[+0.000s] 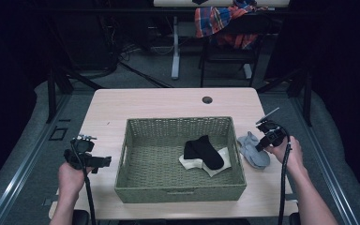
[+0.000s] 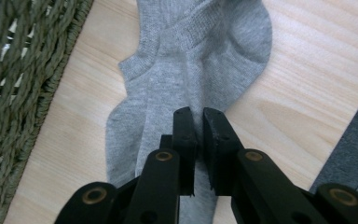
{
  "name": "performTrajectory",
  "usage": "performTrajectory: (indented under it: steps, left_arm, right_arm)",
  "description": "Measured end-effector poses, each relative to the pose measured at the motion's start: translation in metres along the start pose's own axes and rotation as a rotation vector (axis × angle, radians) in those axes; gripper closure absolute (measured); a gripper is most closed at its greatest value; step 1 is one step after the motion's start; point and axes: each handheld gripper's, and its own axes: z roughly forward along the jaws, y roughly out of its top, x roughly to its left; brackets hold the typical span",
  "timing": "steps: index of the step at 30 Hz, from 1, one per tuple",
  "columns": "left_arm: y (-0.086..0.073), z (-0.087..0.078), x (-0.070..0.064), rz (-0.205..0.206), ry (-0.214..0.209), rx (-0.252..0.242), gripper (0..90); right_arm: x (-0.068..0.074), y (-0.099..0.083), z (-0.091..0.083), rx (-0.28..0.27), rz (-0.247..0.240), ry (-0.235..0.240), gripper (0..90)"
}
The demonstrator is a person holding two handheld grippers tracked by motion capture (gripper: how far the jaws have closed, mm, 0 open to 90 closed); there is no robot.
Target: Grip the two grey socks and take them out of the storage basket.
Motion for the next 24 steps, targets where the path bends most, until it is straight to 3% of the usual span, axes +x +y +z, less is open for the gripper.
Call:
performTrajectory:
  steps: [7, 9, 10, 11, 12, 13, 16, 17, 20, 24]
  left_arm:
    - [0.000, 0.000, 0.000, 0.001, -0.002, 0.002, 0.0]
    - [0.000, 0.000, 0.000, 0.000, 0.000, -0.001, 0.0]
    - [0.000, 0.000, 0.000, 0.000, 0.000, -0.001, 0.0]
    - [0.000, 0.000, 0.000, 0.000, 0.001, -0.001, 0.0]
    - [0.000, 0.000, 0.000, 0.000, 0.001, -0.001, 0.0]
    - [0.000, 0.000, 0.000, 0.001, 0.000, -0.001, 0.0]
    - [0.000, 0.000, 0.000, 0.001, -0.003, 0.002, 0.0]
    - [0.000, 0.000, 0.000, 0.001, -0.001, -0.001, 0.0]
    - [0.000, 0.000, 0.000, 0.000, 0.000, -0.001, 0.0]
    - [0.000, -0.001, 0.000, 0.002, 0.000, -0.002, 0.0]
  right_arm:
    - [-0.004, -0.002, 0.009, -0.003, 0.025, 0.005, 76.4]
    - [-0.005, -0.002, 0.005, -0.012, 0.027, 0.013, 64.8]
    - [-0.005, -0.002, 0.005, -0.012, 0.027, 0.013, 64.8]
    - [-0.005, -0.002, -0.003, -0.026, 0.018, 0.000, 57.0]
    - [-0.005, -0.002, -0.003, -0.026, 0.018, 0.000, 57.0]
    - [-0.006, -0.003, -0.012, -0.074, 0.037, -0.003, 49.4]
    - [-0.007, -0.005, -0.023, -0.104, 0.046, -0.010, 43.5]
    - [-0.007, -0.007, -0.032, -0.128, 0.045, -0.006, 37.0]
    - [-0.007, -0.010, -0.040, -0.154, 0.045, -0.001, 33.0]
    - [-0.003, -0.012, -0.059, -0.211, 0.027, 0.019, 16.1]
